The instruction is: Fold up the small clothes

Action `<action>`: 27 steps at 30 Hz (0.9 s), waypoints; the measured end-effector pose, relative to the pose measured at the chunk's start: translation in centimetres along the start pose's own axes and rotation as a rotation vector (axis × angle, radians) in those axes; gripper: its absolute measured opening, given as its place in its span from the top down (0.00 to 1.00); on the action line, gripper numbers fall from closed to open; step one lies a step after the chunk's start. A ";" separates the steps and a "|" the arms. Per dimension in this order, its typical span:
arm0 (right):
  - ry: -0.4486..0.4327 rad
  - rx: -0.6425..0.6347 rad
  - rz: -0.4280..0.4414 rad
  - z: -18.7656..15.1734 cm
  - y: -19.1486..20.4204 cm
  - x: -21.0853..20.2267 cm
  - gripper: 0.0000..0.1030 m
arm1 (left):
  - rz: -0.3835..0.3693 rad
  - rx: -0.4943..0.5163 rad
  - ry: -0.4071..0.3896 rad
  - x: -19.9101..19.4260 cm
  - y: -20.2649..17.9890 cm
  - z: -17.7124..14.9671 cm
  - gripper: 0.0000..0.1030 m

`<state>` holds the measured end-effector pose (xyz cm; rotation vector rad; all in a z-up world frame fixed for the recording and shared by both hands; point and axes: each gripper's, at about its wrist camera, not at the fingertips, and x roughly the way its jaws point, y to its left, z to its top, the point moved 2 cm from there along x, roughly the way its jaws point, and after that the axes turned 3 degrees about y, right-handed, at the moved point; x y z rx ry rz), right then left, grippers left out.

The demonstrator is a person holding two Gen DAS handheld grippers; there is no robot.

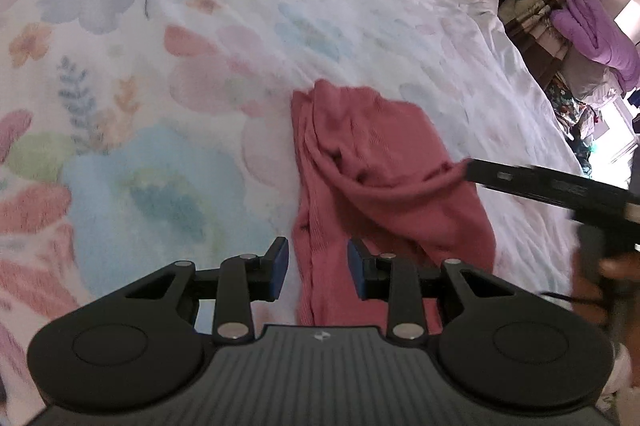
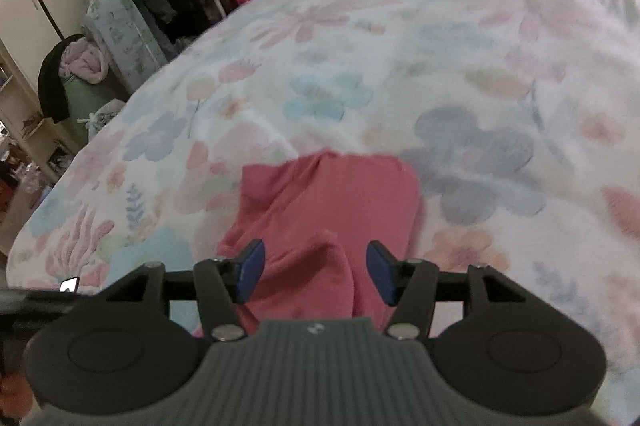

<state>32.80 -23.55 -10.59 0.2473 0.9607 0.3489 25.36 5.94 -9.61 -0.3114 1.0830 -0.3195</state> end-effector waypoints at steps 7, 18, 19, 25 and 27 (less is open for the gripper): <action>-0.003 -0.093 0.085 -0.7 2.5 1.0 0.97 | 0.014 -0.008 0.003 -2.1 0.6 -1.0 0.65; 0.189 -0.427 0.164 -10.2 12.8 3.0 0.96 | -0.002 -0.051 0.030 -1.6 1.5 -2.7 0.65; 0.207 -0.434 0.149 -11.0 12.8 3.9 0.96 | 0.002 -0.052 0.037 -1.3 1.6 -2.8 0.65; 0.205 -0.351 0.133 -12.2 11.9 5.1 0.76 | -0.014 -0.076 0.045 -0.2 1.7 -3.3 0.60; 0.181 -0.330 0.166 -12.2 11.8 3.5 0.68 | -0.033 -0.101 0.037 0.2 1.9 -3.4 0.49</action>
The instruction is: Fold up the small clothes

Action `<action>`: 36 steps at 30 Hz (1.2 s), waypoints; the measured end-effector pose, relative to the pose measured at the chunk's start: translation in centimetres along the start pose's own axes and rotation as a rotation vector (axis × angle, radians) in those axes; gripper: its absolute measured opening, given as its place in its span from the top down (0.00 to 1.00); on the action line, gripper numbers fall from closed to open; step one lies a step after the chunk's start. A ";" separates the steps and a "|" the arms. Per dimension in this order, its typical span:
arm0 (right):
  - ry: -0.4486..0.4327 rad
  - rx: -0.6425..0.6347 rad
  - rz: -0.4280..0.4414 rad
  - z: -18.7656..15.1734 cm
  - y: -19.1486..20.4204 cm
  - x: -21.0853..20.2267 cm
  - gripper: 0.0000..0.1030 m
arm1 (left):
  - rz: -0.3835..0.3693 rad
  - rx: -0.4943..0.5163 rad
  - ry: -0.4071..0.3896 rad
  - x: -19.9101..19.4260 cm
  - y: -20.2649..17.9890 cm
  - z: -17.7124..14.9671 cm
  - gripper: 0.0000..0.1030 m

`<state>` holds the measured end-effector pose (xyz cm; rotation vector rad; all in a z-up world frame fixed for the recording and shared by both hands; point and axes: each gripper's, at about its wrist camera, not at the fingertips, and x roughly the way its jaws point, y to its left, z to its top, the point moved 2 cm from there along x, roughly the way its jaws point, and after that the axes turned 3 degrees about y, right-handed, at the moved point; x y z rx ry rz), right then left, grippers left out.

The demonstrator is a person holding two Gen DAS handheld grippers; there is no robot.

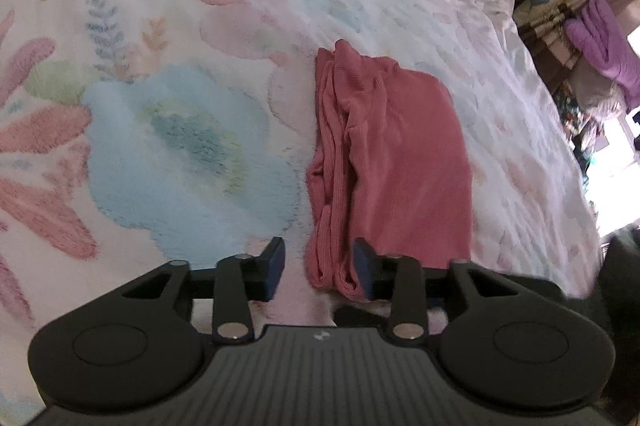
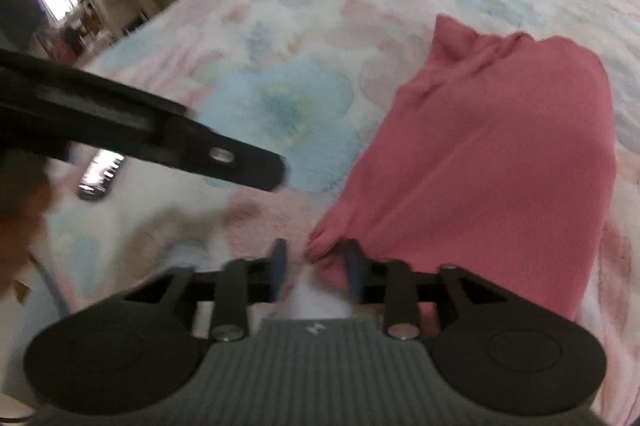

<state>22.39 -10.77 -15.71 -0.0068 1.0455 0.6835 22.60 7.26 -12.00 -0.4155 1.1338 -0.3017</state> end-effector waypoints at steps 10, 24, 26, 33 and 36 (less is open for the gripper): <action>-0.100 0.177 -0.266 -7.2 -4.3 -8.2 0.63 | -0.055 -0.072 0.064 5.6 0.2 -0.9 0.31; -0.176 0.421 -0.284 -6.8 -8.8 -4.2 0.92 | -0.184 -0.183 0.041 3.6 0.6 0.9 0.83; -0.218 0.445 -0.267 -6.7 -8.6 -5.2 0.93 | -0.159 -0.160 0.041 3.4 0.6 0.9 0.83; -0.056 0.260 -0.375 -7.5 -6.3 -5.4 1.00 | -0.056 -0.136 0.101 6.3 1.6 -0.6 0.83; -0.015 0.251 -0.388 -8.9 -6.6 -4.4 1.00 | -0.053 -0.139 0.096 6.9 2.3 -0.9 0.83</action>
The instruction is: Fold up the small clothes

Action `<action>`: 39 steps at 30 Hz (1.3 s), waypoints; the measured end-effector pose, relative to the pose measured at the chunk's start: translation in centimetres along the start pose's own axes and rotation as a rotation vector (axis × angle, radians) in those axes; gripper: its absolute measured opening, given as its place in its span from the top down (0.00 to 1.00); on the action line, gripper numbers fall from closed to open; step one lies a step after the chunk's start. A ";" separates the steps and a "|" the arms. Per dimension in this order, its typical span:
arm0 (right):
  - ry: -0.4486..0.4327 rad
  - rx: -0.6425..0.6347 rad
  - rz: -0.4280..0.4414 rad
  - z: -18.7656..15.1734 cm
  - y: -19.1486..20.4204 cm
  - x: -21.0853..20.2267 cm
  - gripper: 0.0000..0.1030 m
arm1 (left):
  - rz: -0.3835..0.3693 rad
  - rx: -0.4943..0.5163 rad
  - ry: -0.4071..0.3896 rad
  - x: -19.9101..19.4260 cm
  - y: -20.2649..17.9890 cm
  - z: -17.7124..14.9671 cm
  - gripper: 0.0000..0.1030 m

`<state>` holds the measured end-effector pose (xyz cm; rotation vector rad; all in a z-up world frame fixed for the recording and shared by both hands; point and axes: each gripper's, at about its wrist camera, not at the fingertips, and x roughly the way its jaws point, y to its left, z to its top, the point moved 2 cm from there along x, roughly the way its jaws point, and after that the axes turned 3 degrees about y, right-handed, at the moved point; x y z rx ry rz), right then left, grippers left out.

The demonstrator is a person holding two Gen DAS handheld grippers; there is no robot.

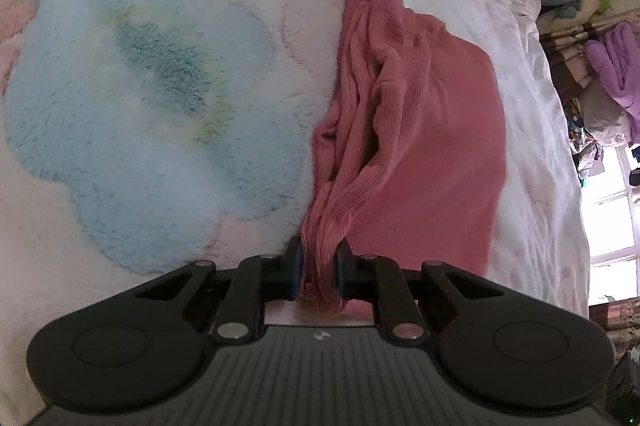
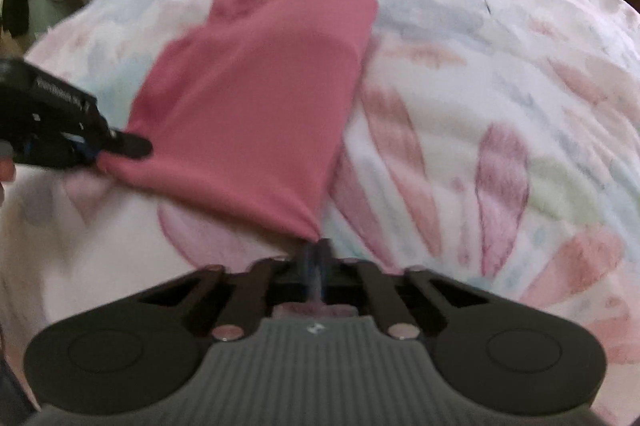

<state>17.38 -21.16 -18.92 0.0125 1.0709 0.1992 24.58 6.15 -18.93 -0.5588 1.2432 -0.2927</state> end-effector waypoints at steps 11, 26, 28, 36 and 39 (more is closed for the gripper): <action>-0.063 0.129 0.103 0.5 -3.9 -4.0 0.67 | 0.133 0.110 0.048 -3.2 -2.3 1.4 0.41; -0.138 0.397 0.331 10.9 -7.7 -1.1 0.35 | -0.126 0.029 -0.175 -0.3 -4.1 9.7 0.20; -0.132 0.464 0.387 11.9 -8.6 0.6 0.35 | -0.147 0.007 -0.173 1.2 -3.5 10.6 0.20; -0.088 0.673 0.549 14.3 -11.9 8.2 0.36 | -0.235 -0.088 -0.106 6.5 -0.9 13.5 0.44; -0.076 0.697 0.600 15.0 -12.3 10.4 0.42 | -0.279 -0.140 -0.102 7.9 0.3 13.9 0.55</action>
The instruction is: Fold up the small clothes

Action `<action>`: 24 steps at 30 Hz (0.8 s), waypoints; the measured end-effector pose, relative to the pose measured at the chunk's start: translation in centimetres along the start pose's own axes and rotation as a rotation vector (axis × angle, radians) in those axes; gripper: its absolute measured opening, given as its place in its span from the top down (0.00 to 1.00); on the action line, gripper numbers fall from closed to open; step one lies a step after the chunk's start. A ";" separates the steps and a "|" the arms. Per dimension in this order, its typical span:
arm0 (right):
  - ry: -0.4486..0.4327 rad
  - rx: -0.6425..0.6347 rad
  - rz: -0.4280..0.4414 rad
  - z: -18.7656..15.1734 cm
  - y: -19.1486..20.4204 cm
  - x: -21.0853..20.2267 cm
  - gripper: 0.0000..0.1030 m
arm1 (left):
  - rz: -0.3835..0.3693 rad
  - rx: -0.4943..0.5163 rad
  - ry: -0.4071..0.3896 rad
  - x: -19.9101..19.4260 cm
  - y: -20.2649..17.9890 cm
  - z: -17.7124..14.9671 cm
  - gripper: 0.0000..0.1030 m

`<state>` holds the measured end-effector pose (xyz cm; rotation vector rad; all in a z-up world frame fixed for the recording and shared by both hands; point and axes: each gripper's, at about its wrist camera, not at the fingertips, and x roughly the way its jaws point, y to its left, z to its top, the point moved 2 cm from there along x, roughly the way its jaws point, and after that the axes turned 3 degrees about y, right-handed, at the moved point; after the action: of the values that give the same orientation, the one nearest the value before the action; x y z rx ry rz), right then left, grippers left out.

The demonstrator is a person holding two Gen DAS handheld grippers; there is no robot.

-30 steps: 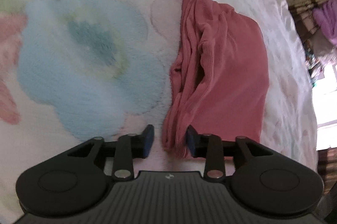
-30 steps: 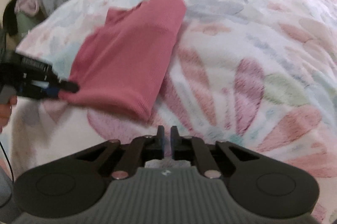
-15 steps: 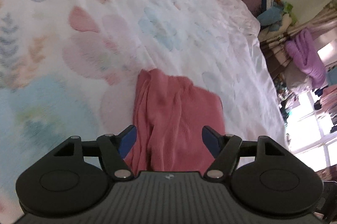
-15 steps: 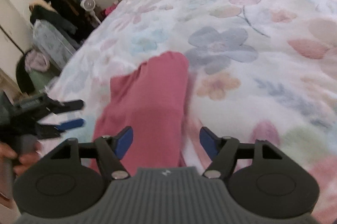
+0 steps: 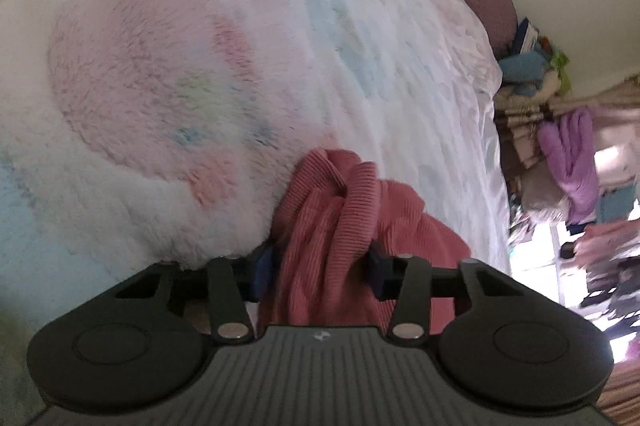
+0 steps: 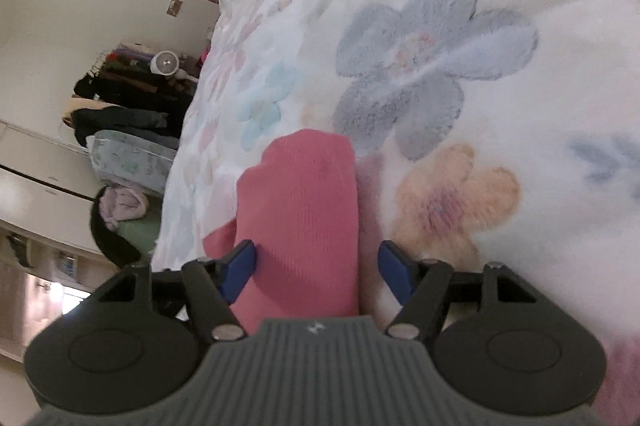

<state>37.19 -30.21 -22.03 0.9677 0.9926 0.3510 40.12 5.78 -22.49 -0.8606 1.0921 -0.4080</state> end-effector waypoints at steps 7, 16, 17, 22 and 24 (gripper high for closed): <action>0.000 -0.009 0.030 1.1 0.2 1.9 0.65 | -0.024 -0.018 -0.005 -0.7 0.0 0.2 0.73; -0.080 -0.201 0.015 -1.6 5.1 -3.4 0.71 | -0.028 0.180 -0.092 -6.9 -6.8 -3.0 0.76; -0.094 -0.213 0.024 -2.2 5.6 -4.5 0.71 | -0.029 0.214 -0.107 -7.8 -8.0 -3.6 0.76; -0.169 -0.267 0.077 -5.8 8.6 -11.5 0.71 | -0.075 0.358 -0.185 -13.8 -12.9 -8.0 0.76; -0.200 -0.296 0.096 -7.5 9.7 -14.4 0.71 | -0.099 0.398 -0.208 -15.8 -14.5 -9.7 0.76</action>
<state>24.84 -30.24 -7.69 0.7654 0.6909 0.4578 26.22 3.55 -3.62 -0.5881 0.7443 -0.5824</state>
